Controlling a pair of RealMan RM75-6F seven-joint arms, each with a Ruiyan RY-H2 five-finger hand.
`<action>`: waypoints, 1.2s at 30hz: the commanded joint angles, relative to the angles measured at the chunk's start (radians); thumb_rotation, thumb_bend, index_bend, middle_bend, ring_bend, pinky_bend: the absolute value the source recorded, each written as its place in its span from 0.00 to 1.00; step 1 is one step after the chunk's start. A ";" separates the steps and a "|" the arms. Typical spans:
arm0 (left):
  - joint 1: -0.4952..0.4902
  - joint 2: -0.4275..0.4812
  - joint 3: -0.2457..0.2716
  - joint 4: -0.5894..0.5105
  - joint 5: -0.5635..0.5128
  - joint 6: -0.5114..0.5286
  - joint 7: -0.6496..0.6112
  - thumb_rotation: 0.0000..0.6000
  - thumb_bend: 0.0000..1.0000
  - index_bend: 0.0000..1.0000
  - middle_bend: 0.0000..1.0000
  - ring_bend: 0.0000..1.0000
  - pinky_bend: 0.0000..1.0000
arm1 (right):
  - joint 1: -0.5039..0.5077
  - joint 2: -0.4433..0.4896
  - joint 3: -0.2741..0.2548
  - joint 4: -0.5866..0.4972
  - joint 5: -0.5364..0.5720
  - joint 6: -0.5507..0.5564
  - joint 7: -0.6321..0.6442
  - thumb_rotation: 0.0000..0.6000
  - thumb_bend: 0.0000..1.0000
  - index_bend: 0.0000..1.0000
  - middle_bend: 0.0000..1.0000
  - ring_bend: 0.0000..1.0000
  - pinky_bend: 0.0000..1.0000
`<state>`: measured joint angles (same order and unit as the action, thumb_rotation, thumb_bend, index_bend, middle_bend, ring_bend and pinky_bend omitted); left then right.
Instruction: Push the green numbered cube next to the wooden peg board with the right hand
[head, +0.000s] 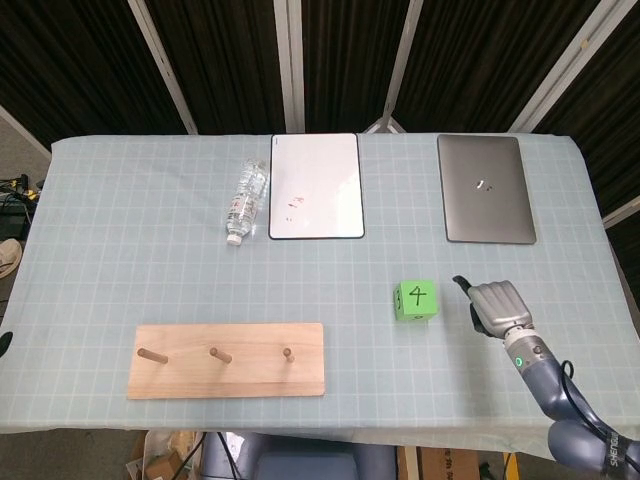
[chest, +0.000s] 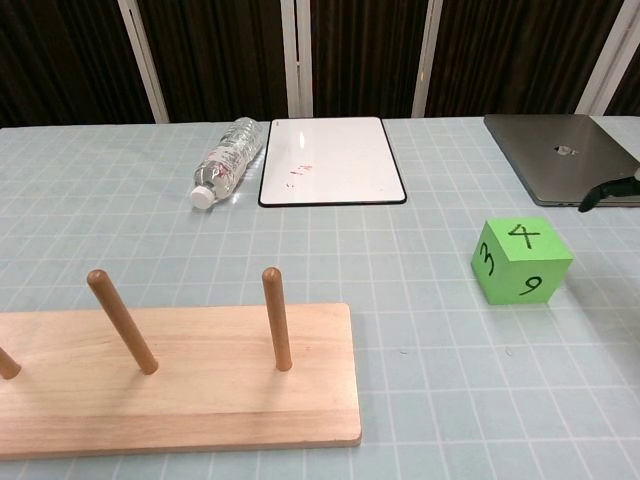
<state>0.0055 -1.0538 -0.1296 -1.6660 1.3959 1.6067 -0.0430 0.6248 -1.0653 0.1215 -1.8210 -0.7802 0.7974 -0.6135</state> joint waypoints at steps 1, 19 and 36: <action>-0.002 -0.002 -0.001 -0.002 -0.006 -0.005 0.007 1.00 0.31 0.10 0.00 0.00 0.00 | 0.082 0.014 -0.007 -0.044 0.108 -0.038 -0.039 1.00 0.86 0.15 0.82 0.80 0.72; -0.006 -0.006 -0.004 -0.007 -0.019 -0.012 0.028 1.00 0.31 0.10 0.00 0.00 0.00 | 0.377 0.035 -0.104 -0.126 0.490 0.042 -0.194 1.00 0.87 0.17 0.82 0.80 0.72; 0.000 -0.001 -0.007 -0.012 -0.024 -0.006 0.020 1.00 0.31 0.10 0.00 0.00 0.00 | 0.428 0.063 -0.188 -0.122 0.537 0.045 -0.188 1.00 0.87 0.20 0.81 0.80 0.72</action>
<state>0.0053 -1.0546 -0.1363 -1.6777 1.3715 1.6001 -0.0229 1.0519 -1.0030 -0.0622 -1.9461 -0.2429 0.8461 -0.8042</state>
